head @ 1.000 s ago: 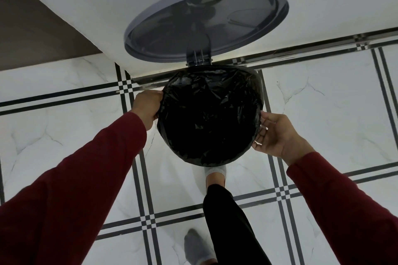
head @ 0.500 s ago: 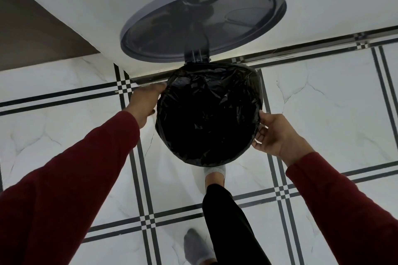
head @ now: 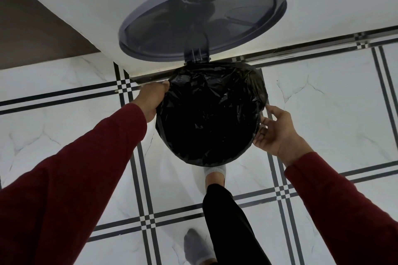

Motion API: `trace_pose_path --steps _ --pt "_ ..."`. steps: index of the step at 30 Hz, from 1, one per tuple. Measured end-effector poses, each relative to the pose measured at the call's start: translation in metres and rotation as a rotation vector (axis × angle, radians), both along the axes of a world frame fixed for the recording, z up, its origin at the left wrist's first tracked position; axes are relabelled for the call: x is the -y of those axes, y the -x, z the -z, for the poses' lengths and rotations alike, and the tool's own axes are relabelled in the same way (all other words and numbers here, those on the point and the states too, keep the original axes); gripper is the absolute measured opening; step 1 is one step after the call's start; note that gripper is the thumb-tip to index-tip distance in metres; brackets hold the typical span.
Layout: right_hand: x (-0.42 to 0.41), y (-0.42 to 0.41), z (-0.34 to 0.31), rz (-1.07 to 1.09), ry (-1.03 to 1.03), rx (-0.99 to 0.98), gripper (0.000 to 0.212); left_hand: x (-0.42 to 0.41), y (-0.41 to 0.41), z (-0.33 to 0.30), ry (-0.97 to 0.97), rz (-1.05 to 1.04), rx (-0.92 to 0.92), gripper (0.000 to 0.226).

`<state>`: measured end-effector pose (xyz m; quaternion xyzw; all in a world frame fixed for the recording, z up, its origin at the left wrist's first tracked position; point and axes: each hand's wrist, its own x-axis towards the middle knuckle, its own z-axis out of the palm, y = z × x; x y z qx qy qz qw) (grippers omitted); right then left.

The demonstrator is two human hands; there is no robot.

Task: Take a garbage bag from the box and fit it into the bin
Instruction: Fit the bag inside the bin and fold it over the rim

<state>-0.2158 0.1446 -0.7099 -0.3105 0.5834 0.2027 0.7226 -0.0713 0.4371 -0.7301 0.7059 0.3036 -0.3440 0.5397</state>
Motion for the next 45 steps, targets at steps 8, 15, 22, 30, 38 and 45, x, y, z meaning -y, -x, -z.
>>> trace_pose_path --steps 8,15,22,30,38,45 --pt "-0.001 -0.005 0.002 -0.108 0.029 -0.080 0.042 -0.002 -0.003 -0.004 0.206 -0.030 -0.073 0.036" --pt "-0.002 -0.013 -0.002 -0.133 0.086 -0.133 0.035 -0.003 -0.007 0.006 0.132 0.014 -0.105 0.033" --pt "-0.022 -0.026 0.000 -0.274 0.993 0.095 0.012 0.007 -0.015 0.000 -0.099 0.143 0.108 0.045" --pt "-0.013 -0.048 0.002 -0.570 0.984 0.186 0.017 0.008 -0.011 0.002 -0.076 0.111 0.184 0.023" --pt "0.015 -0.063 0.011 -0.760 0.756 0.163 0.044 0.007 -0.012 0.008 -0.088 0.086 0.181 0.025" --pt "0.023 -0.073 0.018 -0.796 0.691 0.188 0.040 0.004 -0.014 0.012 -0.098 0.079 0.190 0.022"
